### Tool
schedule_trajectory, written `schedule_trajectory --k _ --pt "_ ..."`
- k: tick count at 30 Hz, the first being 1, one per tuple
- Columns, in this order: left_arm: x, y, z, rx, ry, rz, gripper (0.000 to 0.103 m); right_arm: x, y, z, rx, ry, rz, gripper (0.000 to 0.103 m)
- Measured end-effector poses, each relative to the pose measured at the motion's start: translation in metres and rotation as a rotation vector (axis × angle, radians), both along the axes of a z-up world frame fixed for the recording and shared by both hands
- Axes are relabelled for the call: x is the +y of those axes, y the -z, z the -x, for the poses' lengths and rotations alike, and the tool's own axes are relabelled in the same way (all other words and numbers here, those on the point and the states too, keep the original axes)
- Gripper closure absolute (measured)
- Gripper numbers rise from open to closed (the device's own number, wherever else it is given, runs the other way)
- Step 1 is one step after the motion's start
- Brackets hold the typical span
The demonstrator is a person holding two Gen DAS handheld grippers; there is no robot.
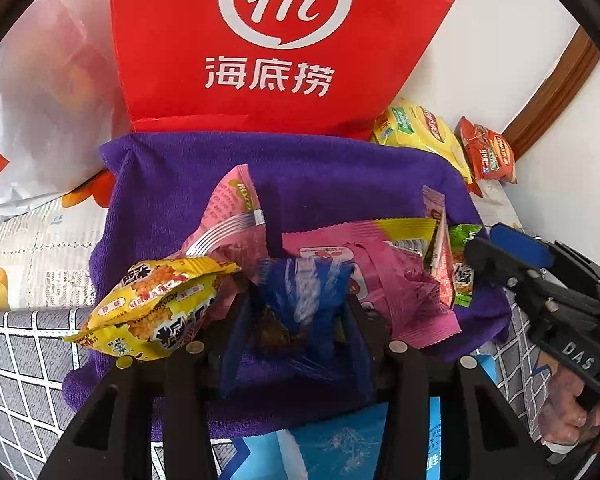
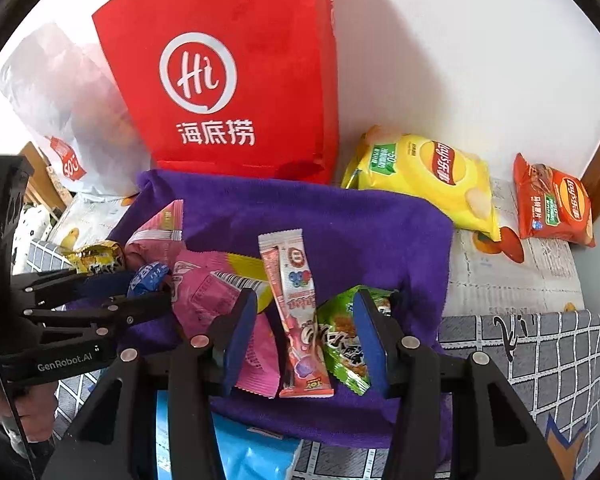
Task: Organize snacks
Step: 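Lower both items onto the purple towel and open both grippers, then withdraw both tools from the towel back toward the snack pile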
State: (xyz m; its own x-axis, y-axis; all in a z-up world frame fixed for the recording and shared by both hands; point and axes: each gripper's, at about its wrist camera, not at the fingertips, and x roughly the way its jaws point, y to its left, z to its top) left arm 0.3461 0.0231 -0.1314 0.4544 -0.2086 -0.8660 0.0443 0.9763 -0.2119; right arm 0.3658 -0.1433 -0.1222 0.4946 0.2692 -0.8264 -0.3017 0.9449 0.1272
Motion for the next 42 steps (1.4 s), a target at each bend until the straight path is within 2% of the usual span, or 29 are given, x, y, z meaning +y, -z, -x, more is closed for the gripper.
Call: schedule_trajectory --k 5,7,12,21,29,36,42 --pt "0.001 0.0 -0.001 0.001 -0.011 -0.004 0.046 -0.006 -0.004 -0.001 -0.007 0.024 -0.019 0.054" --pt "0.002 0.0 -0.001 0.003 -0.009 0.0 0.037 -0.006 -0.005 0.0 -0.009 0.024 -0.021 0.054" --pt "-0.003 -0.004 0.0 -0.009 0.0 -0.002 0.029 -0.005 -0.005 0.0 -0.012 0.024 -0.013 0.054" --pt "-0.006 -0.016 0.006 -0.032 0.028 0.024 0.027 -0.009 -0.008 0.001 -0.024 0.037 -0.011 0.054" --pt "0.0 -0.033 0.014 -0.058 0.022 0.048 0.027 -0.031 -0.02 0.01 -0.051 0.111 -0.042 0.054" --pt "-0.001 -0.049 0.023 -0.087 0.033 0.056 0.027 -0.044 -0.024 0.036 -0.026 0.136 -0.031 0.054" --pt "-0.008 -0.073 0.043 -0.139 0.054 0.056 0.027 -0.048 -0.032 0.085 -0.032 0.139 -0.021 0.054"
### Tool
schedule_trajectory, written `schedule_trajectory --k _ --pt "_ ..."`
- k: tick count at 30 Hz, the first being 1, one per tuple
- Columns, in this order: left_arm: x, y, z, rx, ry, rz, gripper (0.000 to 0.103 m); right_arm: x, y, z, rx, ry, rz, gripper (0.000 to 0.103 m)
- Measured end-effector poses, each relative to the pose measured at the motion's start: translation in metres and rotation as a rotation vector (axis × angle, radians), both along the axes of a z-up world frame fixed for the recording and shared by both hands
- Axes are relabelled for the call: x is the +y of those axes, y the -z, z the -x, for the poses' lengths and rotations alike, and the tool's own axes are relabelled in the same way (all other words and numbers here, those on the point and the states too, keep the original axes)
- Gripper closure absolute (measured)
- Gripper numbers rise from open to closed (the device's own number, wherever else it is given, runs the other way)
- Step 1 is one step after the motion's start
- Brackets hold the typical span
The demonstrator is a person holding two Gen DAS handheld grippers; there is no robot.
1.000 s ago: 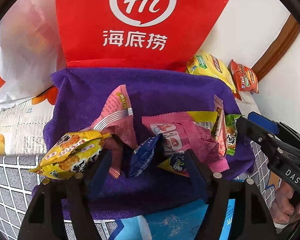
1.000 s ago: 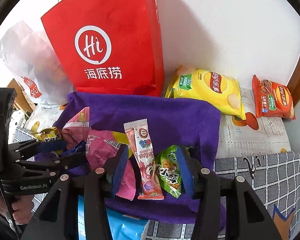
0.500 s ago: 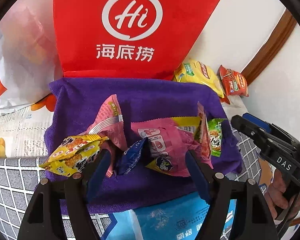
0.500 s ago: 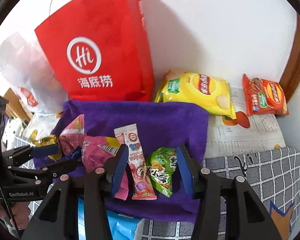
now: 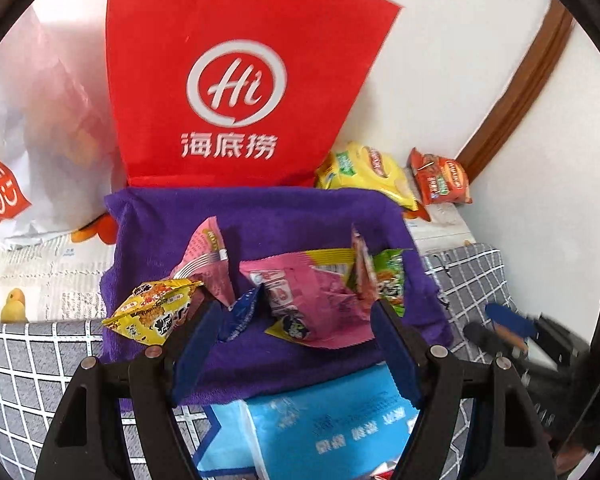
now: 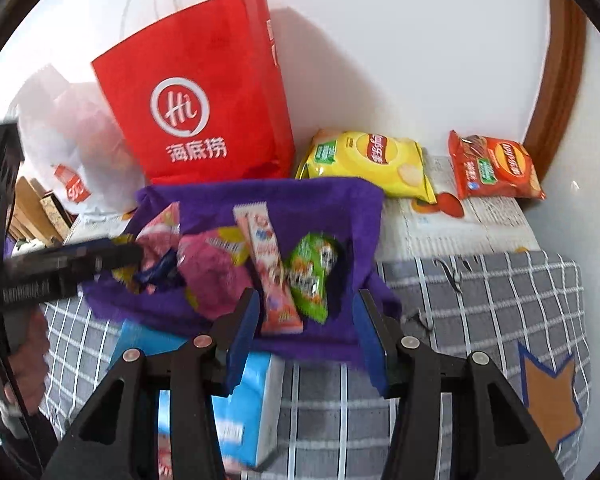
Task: Organize snacks
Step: 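Withdraw both tools from the towel back toward the snack pile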
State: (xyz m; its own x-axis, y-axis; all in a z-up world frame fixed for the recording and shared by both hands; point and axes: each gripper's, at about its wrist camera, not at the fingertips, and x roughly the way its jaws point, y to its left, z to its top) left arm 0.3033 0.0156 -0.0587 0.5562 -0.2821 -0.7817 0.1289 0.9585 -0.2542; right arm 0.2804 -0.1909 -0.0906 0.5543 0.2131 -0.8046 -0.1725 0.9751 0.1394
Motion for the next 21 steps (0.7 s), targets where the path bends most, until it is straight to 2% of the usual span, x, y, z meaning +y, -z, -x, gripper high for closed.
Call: schedule_trajectory --k 5,11,16,21 --pt "-0.004 -0.025 0.022 -0.062 0.023 -0.003 0.027 0.0 -0.002 0.04 0.017 0.012 -0.025 0.054" --pt "0.005 -0.034 0.054 -0.061 0.024 -0.017 0.027 0.013 0.005 0.085 0.009 0.002 -0.03 0.054" --pt "0.023 -0.028 0.078 -0.051 0.001 -0.027 0.027 0.026 0.026 0.107 0.059 -0.031 -0.064 0.054" --pt "0.039 -0.012 0.1 -0.008 -0.033 -0.021 0.027 0.043 0.052 0.126 0.132 -0.064 -0.043 0.054"
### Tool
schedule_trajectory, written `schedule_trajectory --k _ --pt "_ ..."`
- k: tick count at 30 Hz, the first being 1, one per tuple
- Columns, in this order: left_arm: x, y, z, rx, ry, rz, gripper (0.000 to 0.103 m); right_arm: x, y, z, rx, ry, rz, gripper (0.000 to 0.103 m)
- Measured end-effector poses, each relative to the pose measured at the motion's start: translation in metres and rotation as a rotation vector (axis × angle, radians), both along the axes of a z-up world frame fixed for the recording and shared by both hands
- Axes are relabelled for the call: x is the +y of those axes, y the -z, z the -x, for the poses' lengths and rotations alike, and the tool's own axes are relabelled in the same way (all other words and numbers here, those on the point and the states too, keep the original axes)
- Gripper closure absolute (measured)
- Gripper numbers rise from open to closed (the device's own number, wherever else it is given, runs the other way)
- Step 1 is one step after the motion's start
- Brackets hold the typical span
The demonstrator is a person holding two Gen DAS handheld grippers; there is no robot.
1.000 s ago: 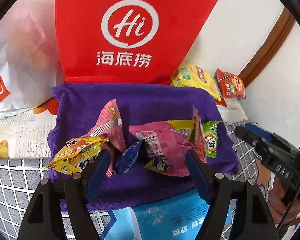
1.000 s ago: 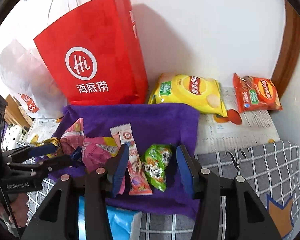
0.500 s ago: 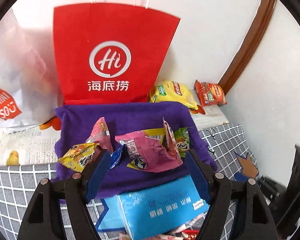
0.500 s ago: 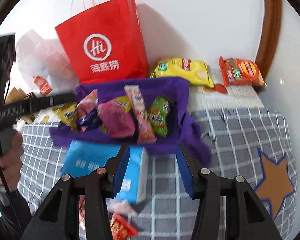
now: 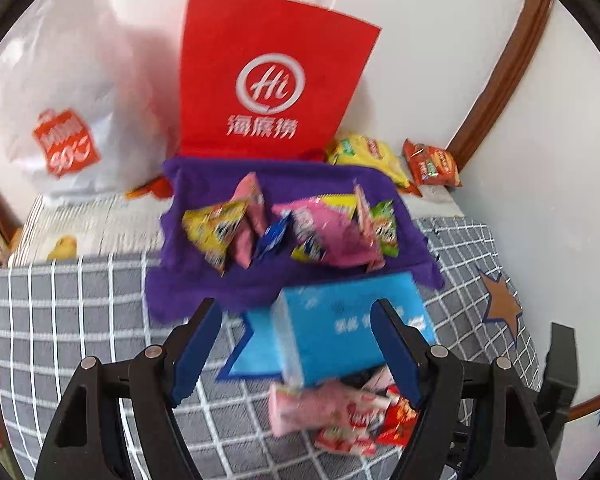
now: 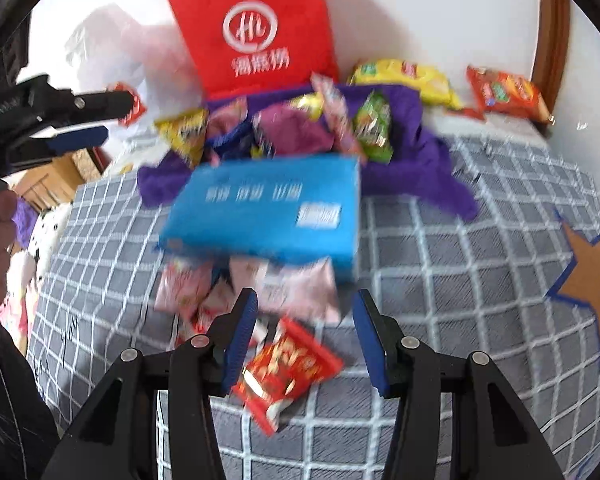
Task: Organize snacks
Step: 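Withdraw both tools from the towel back toward the snack pile, then grasp the red gold-print packet with the right gripper while the left grasps the pink bag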
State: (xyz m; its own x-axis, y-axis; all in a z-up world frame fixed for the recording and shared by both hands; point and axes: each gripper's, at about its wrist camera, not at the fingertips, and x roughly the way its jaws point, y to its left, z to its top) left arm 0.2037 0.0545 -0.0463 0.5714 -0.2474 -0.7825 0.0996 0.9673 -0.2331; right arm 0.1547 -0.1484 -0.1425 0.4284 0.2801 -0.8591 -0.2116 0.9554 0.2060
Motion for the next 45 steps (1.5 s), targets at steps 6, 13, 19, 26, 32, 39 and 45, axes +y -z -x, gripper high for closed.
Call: schedule_trajectory --k 6,13,19,26,32,39,45 --pt "0.013 0.017 0.023 0.034 -0.019 0.0 0.027 -0.002 0.018 0.025 0.081 0.065 -0.064 0.054" --pt "0.025 0.035 0.041 0.072 -0.046 0.019 0.027 0.007 0.03 0.025 0.123 0.097 -0.087 0.052" --pt "0.033 0.046 0.054 0.096 -0.06 0.012 0.027 0.014 0.034 0.005 0.129 0.128 -0.059 0.051" --pt "0.026 0.059 0.064 0.111 -0.048 0.018 0.027 0.009 0.036 0.01 0.075 0.087 -0.005 0.062" --pt "0.002 0.076 0.066 0.12 0.006 0.038 0.027 -0.03 0.035 0.017 -0.009 0.133 0.069 0.062" --pt "-0.03 0.089 0.053 0.123 0.028 0.028 0.027 -0.045 0.044 0.009 -0.092 0.123 0.098 0.062" --pt "-0.047 0.104 0.041 0.143 0.005 -0.016 0.027 -0.044 0.048 0.006 -0.146 0.109 0.116 0.06"
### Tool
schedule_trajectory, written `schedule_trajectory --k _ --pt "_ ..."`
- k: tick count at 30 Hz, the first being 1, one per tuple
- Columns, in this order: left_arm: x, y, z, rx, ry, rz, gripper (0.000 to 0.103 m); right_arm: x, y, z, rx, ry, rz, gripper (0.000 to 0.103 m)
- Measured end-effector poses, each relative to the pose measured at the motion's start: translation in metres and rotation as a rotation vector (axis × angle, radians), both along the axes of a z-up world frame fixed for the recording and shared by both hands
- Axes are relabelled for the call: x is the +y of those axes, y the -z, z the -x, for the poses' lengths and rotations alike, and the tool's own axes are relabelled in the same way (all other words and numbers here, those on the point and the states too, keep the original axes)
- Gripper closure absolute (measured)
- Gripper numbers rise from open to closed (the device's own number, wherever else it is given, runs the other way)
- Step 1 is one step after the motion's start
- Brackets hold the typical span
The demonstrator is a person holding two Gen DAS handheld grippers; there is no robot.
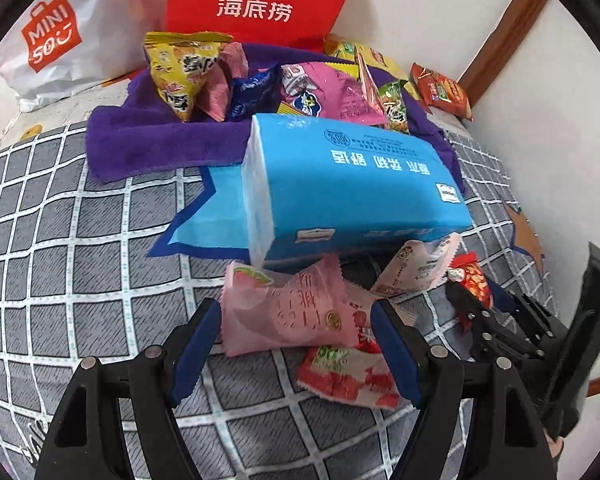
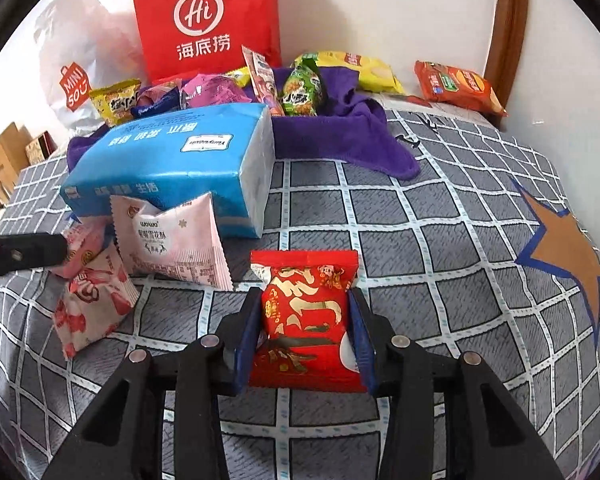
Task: Organize snacks
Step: 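Grasp the red gold-print packet with the right gripper while the left grasps the pink bag, then lift both packets and carry them toward the purple towel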
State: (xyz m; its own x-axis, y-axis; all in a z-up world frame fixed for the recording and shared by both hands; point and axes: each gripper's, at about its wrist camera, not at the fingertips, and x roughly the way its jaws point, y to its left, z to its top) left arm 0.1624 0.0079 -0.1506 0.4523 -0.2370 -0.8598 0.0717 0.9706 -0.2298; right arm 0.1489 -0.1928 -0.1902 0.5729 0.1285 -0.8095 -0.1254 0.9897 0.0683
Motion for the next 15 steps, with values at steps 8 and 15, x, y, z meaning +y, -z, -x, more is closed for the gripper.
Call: schedule_trajectory --k 8,15 --pt "-0.007 0.012 -0.006 -0.008 -0.026 -0.057 0.029 0.002 0.0 0.001 0.0 0.001 0.007 0.06" --pt "0.0 0.009 -0.003 -0.004 -0.03 -0.049 0.049 0.001 0.001 0.0 0.0 0.0 -0.001 0.059"
